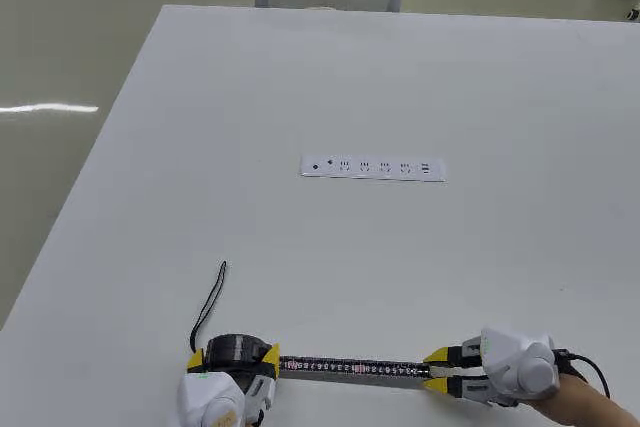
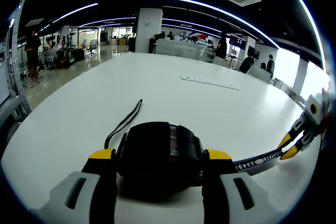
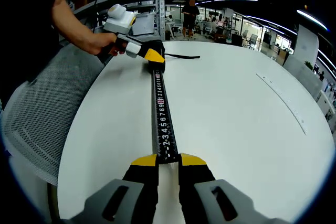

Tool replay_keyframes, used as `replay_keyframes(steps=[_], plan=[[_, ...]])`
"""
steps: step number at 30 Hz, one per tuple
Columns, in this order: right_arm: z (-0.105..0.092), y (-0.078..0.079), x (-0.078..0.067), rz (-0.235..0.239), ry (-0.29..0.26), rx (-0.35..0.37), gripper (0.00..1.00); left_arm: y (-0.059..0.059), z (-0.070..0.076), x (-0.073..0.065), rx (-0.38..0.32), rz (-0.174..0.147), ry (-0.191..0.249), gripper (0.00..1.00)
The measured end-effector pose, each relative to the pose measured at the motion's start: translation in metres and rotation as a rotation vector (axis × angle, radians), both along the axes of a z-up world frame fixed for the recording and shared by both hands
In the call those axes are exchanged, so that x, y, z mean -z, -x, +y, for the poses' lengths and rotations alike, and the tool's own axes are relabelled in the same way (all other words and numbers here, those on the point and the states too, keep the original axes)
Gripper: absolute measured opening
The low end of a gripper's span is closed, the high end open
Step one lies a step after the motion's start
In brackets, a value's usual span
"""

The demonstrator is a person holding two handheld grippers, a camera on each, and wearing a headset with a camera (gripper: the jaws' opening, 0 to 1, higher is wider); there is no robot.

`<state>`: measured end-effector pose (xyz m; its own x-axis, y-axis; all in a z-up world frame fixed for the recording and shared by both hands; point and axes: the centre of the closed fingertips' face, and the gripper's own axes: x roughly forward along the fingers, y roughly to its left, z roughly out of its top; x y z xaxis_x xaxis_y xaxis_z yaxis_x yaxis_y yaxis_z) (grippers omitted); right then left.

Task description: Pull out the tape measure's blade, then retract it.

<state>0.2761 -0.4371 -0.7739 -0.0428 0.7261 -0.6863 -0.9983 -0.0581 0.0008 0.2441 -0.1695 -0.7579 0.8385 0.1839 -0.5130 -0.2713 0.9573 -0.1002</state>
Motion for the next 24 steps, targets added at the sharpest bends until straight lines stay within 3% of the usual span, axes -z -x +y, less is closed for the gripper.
replay_keyframes(steps=[24], plan=[[0.010,0.001,-0.005,0.002,-0.005,-0.007,0.12,0.000,0.001,0.001,0.005,-0.001,0.018,0.63]])
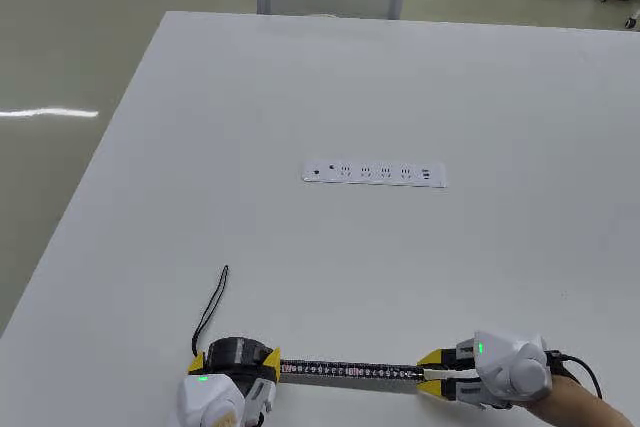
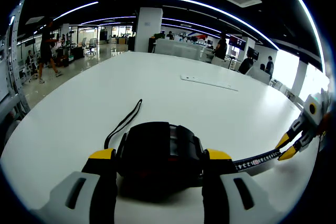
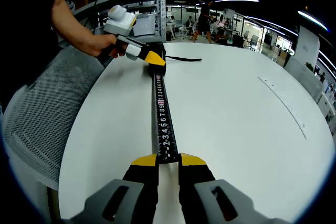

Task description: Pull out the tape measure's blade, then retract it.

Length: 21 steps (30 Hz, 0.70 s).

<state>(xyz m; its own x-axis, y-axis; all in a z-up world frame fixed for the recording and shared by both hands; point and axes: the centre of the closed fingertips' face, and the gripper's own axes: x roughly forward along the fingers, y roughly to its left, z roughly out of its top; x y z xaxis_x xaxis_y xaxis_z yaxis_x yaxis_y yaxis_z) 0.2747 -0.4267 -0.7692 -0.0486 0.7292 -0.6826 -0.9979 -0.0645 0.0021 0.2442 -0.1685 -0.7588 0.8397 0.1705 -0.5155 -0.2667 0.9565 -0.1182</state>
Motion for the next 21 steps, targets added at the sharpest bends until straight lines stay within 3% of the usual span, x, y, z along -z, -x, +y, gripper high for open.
replay_keyframes(steps=[21], plan=[[0.011,0.001,-0.002,-0.001,-0.007,-0.001,0.12,0.000,0.000,-0.002,0.002,-0.004,0.011,0.63]])
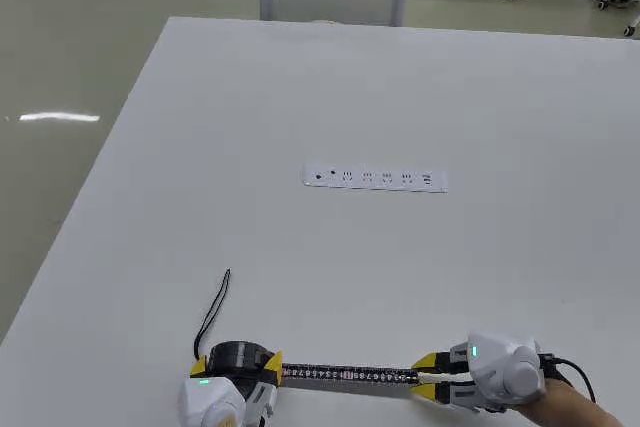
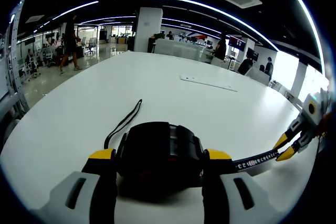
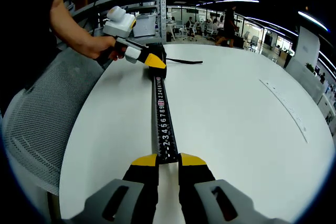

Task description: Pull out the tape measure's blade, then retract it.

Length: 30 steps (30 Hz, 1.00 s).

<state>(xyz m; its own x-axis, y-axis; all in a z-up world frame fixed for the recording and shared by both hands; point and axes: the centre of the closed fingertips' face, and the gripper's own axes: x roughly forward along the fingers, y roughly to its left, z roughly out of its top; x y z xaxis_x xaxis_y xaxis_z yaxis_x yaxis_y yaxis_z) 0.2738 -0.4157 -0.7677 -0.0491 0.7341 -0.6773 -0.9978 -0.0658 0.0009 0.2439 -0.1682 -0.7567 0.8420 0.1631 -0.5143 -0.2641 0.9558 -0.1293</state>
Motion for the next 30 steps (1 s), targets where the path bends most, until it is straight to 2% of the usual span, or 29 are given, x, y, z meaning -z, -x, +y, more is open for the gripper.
replay_keyframes(steps=[18,30], plan=[[0.013,0.001,-0.003,0.001,-0.008,-0.013,0.12,0.000,0.001,0.000,-0.002,0.000,0.009,0.63],[0.015,0.002,-0.002,0.000,-0.004,-0.011,0.12,0.000,0.001,0.000,0.000,-0.001,0.008,0.63]])
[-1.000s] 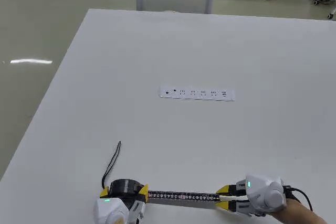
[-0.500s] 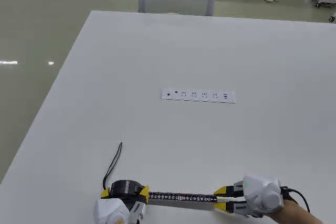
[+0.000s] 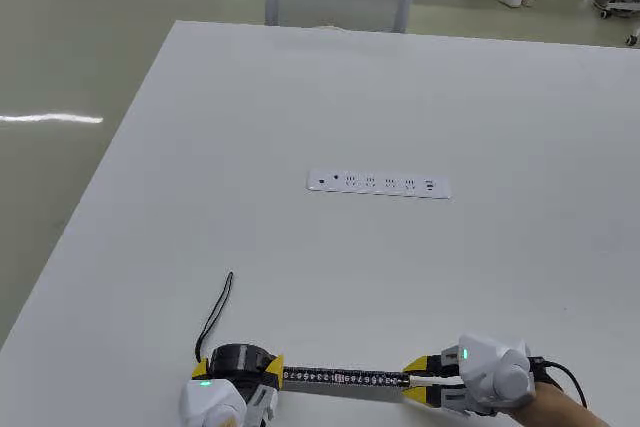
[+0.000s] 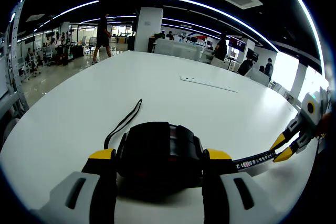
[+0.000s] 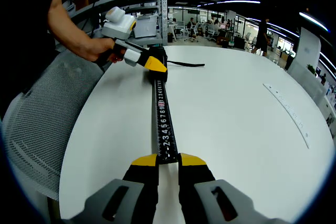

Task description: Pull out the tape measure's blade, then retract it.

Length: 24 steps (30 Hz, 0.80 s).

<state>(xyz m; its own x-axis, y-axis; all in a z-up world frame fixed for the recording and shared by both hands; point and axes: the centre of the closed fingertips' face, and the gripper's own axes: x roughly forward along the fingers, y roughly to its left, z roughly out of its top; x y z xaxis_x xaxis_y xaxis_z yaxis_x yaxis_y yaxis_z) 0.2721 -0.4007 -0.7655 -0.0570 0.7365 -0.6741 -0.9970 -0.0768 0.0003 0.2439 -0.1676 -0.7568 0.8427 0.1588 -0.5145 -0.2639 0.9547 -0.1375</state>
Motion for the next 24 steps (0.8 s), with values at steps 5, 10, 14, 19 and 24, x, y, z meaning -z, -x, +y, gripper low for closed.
replay_keyframes(steps=[5,10,14,19,24], plan=[[0.002,0.000,0.000,-0.003,-0.001,-0.004,0.12,0.000,0.000,0.000,0.002,0.001,0.002,0.63],[0.005,0.000,-0.002,-0.006,-0.001,-0.004,0.12,0.000,0.001,0.000,-0.003,0.001,0.004,0.63],[0.005,0.000,-0.001,-0.005,-0.001,-0.006,0.12,-0.001,0.001,0.000,-0.002,0.001,0.005,0.63],[0.008,0.000,-0.001,-0.005,-0.004,-0.009,0.12,-0.001,0.001,0.000,0.000,0.002,0.010,0.63],[0.011,0.000,-0.001,-0.004,-0.006,-0.013,0.12,-0.001,0.001,0.000,0.000,0.003,0.011,0.63]])
